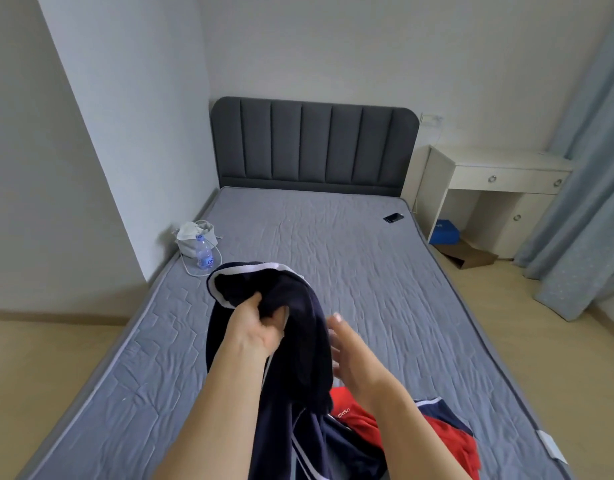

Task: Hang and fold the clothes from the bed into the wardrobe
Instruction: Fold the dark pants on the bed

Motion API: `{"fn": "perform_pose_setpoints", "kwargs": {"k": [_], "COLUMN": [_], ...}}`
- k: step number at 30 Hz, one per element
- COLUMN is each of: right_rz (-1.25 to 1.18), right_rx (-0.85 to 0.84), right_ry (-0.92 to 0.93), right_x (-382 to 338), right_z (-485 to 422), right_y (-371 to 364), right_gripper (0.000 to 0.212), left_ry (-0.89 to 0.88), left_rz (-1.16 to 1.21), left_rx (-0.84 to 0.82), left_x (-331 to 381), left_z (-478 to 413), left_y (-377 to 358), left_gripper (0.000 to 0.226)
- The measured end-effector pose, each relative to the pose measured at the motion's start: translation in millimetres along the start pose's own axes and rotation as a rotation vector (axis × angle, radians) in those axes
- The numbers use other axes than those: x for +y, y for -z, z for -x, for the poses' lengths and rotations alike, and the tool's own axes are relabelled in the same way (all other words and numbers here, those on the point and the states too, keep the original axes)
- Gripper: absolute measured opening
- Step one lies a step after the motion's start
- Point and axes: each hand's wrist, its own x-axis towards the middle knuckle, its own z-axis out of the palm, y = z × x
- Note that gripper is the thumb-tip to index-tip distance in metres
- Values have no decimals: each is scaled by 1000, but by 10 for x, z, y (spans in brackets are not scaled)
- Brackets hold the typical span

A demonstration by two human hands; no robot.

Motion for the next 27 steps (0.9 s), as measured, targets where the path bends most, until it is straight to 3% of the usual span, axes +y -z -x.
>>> {"fn": "perform_pose_setpoints", "kwargs": {"k": [2, 4, 7, 9, 12, 15, 18, 20, 23, 25, 27], "right_rz": [199, 357, 425, 326, 163, -27, -354, -507, -620, -659, -691], "right_rx": [-63, -26, 303, 433, 504, 534, 559, 562, 529, 500, 492], "right_ry": [34, 58, 98, 121, 129, 116, 125, 160, 206, 216, 218], "right_x": [25, 63, 87, 50, -106, -286, -451, -539, -607, -622, -644], "right_z": [-17, -73, -149, -170, -179, -208, -206, -191, -162, -146, -125], "right_y": [-51, -132, -163, -115, -87, -101, -62, -44, -76, -93, -90], "right_gripper": [60, 52, 20, 7, 12, 12, 16, 24, 28, 27, 25], "left_ry": [-54, -61, -5, -68, -177, -299, -358, -231, -70, -111, -218], "left_rz": [-13, -23, 52, 11, -227, -830, -1232, -1273, -1302, -1347, -1371], "left_rx": [12, 10, -40, -38, 11, 51, -114, -316, -569, -566, -469], "left_x": [34, 57, 135, 200, 234, 175, 94, 66, -60, -174, -237], "left_z": [18, 15, 67, 59, 5, -11, 37, 79, 83, 34, -8], "left_y": [16, 32, 40, 80, 147, 185, 233, 276, 328, 354, 349], "left_gripper": [39, 32, 27, 29, 28, 43, 33, 32, 56, 57, 39]}}
